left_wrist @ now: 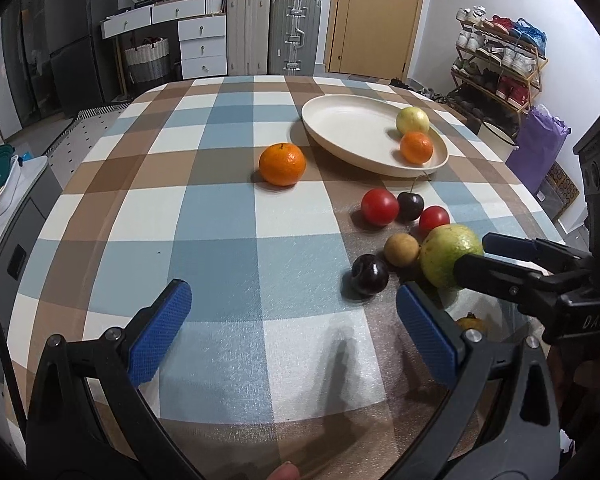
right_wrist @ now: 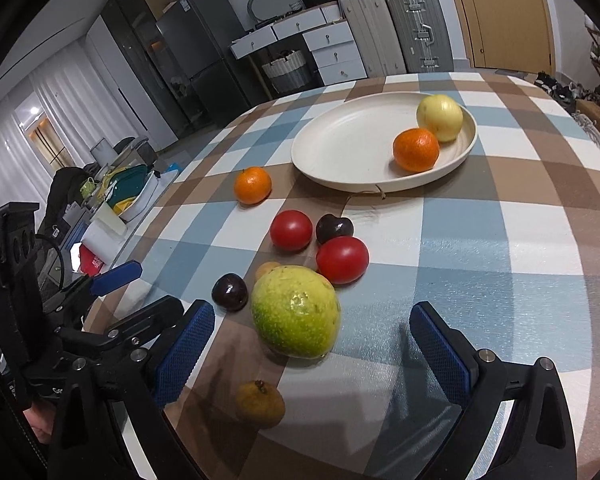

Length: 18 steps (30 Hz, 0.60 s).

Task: Organize fruits
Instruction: 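Grasp the green pomelo with the right tool and lift it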

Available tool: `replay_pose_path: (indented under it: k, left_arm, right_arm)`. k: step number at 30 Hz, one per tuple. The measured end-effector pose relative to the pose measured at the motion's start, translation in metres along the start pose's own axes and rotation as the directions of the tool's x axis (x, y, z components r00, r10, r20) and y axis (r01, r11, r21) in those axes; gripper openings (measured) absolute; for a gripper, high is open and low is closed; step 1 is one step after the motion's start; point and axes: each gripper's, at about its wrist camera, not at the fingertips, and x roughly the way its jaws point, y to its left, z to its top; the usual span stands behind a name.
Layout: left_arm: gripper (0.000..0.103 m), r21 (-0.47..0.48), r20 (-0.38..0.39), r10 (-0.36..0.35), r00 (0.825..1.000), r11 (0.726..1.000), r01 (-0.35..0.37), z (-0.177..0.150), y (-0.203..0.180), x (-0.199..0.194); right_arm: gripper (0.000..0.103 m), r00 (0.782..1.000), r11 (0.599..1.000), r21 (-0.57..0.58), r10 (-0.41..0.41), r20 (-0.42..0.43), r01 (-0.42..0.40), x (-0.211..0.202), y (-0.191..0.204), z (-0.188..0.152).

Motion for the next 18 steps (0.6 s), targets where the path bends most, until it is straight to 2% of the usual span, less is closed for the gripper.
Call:
replay_pose_path:
  k: [5,8,13,18]
  left_arm:
    - [0.102,-0.017,-0.017,-0.004,1.000,1.000,0.004,-0.002,0.006,0.006]
    - [0.102,-0.014,-0.024,-0.008,1.000,1.000,0.008,-0.003,0.005,0.008]
    - [0.102,-0.010,-0.022,-0.009,1.000,1.000,0.008,-0.004,0.006,0.006]
    - [0.102,-0.020,-0.022,-0.007,1.000,1.000,0.006,-0.005,0.009,0.005]
  right_arm:
    - [0.097,1.000,1.000,-0.005,0.000,-0.016,0.000,0.007,0.000,0.000]
    - [0.088,1.000,1.000,-0.013,-0.001,-0.021,0.001,0.009,0.002,0.000]
    - [0.081,1.000,1.000,-0.022,-0.007,-0.028,0.007,0.014,0.006,-0.001]
    - [0.064,0.999,0.999,-0.042,-0.004,-0.035,0.002,0.015,0.009,-0.002]
